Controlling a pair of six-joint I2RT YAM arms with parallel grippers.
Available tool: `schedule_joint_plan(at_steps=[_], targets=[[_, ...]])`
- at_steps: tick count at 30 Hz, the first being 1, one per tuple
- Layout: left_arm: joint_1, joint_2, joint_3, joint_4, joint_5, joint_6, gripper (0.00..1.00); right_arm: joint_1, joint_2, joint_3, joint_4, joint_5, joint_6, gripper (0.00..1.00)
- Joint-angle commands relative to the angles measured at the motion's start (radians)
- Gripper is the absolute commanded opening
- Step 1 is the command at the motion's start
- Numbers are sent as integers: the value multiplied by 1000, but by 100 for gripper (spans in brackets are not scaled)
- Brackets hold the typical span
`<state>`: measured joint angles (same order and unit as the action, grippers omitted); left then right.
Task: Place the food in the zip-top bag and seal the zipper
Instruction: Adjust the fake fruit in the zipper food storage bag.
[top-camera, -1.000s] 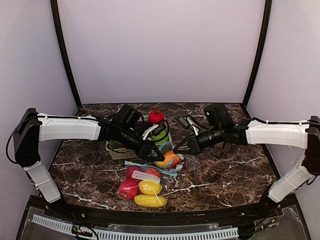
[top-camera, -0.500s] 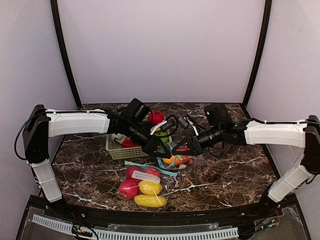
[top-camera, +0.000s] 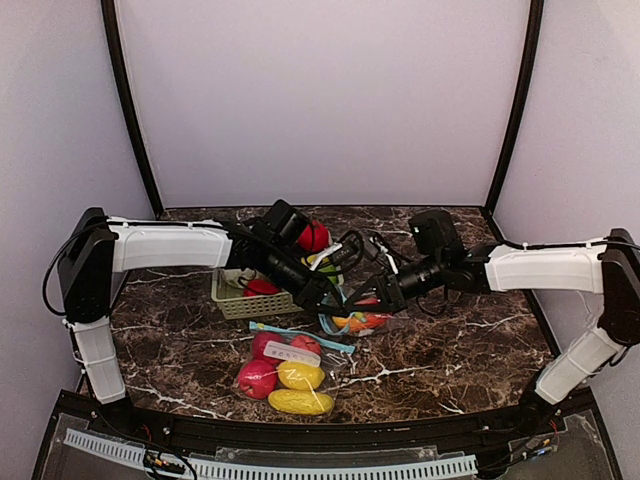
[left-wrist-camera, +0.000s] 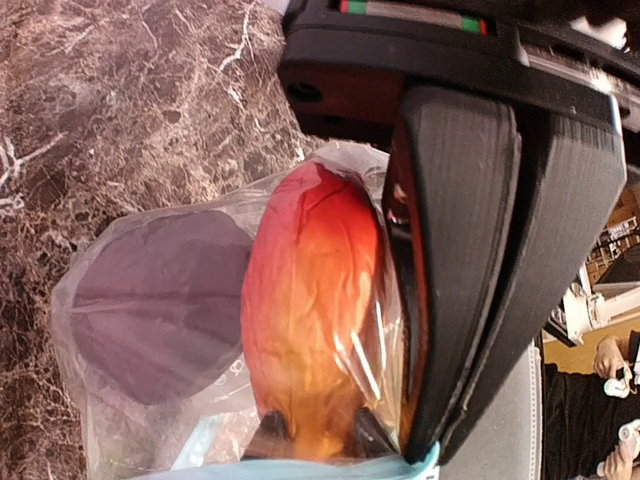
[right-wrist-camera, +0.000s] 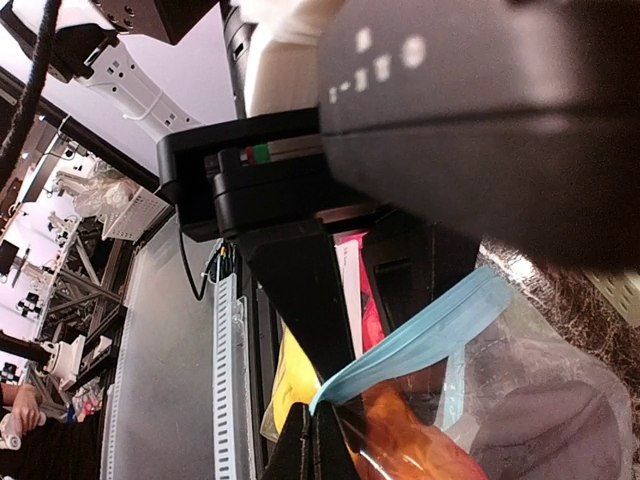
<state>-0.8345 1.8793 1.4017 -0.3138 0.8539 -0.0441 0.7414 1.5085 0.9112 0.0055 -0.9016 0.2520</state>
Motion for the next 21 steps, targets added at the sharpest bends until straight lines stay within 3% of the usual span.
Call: schedule_joint_plan(at_steps=[1,10,12,14,21], targets=[[-10,-20,-8,160,-25,-60,4,9,-24,-24,50,24,9,0],[23,-209,-215,190,-221,-119,33,-8,-93,-64,24,154,7,0],[23,-266,-256,183,-239,-127,42,-8,-85,-65,25,150,10,0],[23,-324,-295,180,-257,-142,60,-9,-77,-66,35,148,18,0],[35,-514,-415,180,-370,-213,84,-8,-53,-68,100,102,52,0]])
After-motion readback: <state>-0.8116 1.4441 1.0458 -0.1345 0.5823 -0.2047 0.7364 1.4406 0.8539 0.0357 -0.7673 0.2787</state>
